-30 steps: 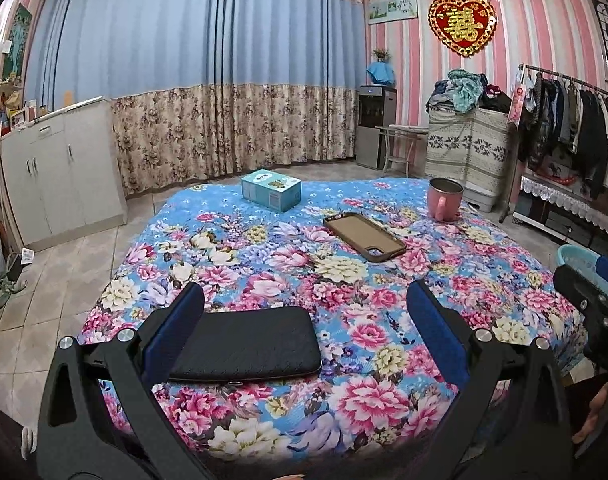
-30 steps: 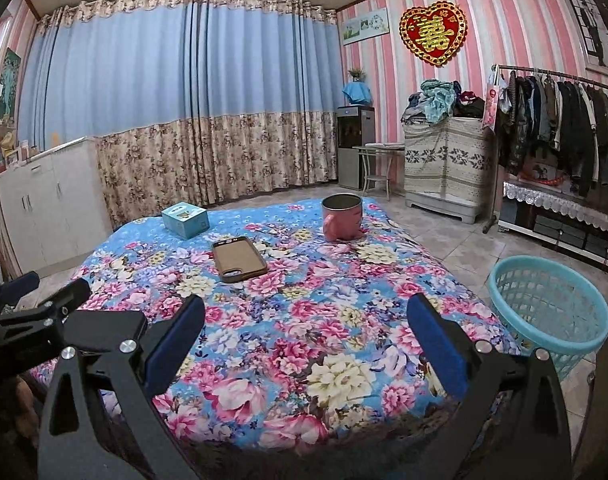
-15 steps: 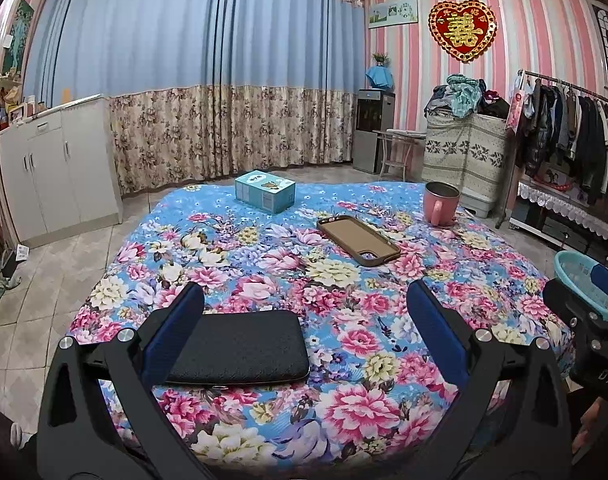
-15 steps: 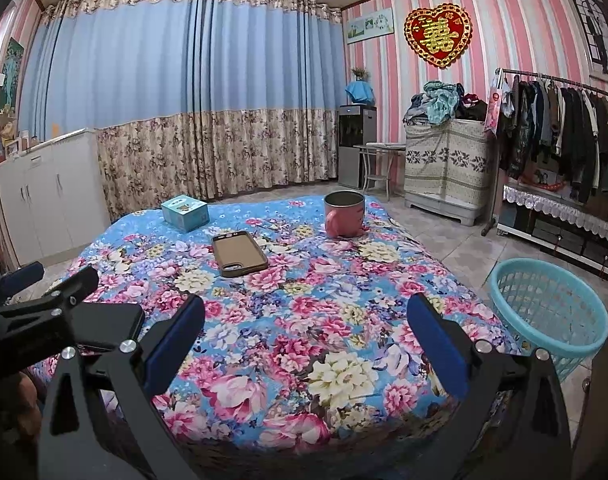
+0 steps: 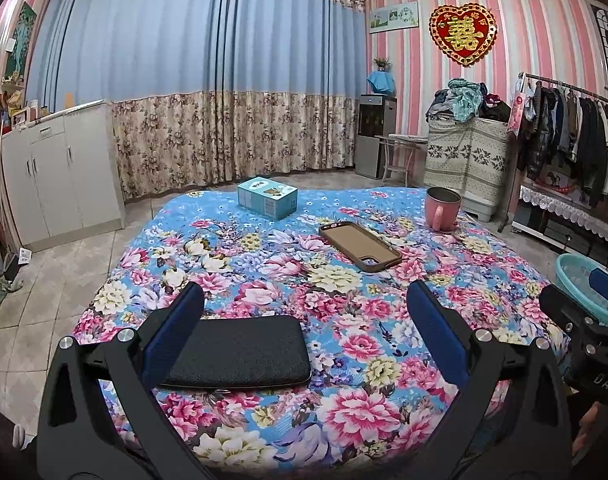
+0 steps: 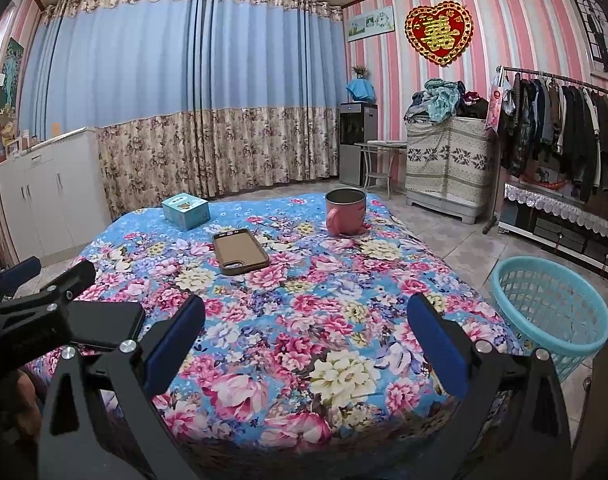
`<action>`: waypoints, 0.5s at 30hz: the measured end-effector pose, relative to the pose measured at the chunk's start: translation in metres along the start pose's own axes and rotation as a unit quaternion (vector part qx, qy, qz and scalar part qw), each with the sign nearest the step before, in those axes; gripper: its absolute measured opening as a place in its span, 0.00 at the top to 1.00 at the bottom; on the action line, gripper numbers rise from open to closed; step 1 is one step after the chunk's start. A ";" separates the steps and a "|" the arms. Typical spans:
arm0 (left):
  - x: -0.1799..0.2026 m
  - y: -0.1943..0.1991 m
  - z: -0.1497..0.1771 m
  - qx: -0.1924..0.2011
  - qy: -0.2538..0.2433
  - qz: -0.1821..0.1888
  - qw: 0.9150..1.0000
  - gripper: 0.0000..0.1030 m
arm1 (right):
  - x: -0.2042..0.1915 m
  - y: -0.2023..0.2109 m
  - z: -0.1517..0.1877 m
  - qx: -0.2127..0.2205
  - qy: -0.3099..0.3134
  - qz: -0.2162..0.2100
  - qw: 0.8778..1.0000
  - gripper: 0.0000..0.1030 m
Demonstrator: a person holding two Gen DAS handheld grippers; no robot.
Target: Collect trash
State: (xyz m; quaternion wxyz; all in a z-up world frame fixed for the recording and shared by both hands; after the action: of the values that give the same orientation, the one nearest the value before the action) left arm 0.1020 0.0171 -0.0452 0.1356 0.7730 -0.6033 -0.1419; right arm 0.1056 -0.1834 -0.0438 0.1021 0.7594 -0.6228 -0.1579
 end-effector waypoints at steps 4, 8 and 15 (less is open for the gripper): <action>-0.001 -0.001 -0.001 0.000 0.001 0.000 1.000 0.05 | -0.001 0.000 0.000 0.000 0.001 0.000 1.000 0.04; -0.001 0.000 -0.001 0.002 0.000 0.001 1.000 0.05 | -0.001 -0.002 0.001 0.000 0.003 0.001 1.000 0.04; -0.001 0.002 -0.002 0.008 -0.003 0.002 1.000 0.05 | -0.001 -0.001 0.000 0.001 0.001 0.001 1.000 0.04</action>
State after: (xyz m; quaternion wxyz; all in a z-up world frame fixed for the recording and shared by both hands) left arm 0.1012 0.0174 -0.0428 0.1282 0.7726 -0.6061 -0.1388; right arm 0.1061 -0.1823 -0.0444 0.1025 0.7593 -0.6234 -0.1564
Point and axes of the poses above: each gripper's, at about its wrist camera, not at the fingertips, and y roughly against the way its jaws point, x to its right, z to its underside, the point moved 7 cm from there along -y, roughly the way its jaws point, and after that the axes turned 12 degrees about -z, right-handed, at the moved point
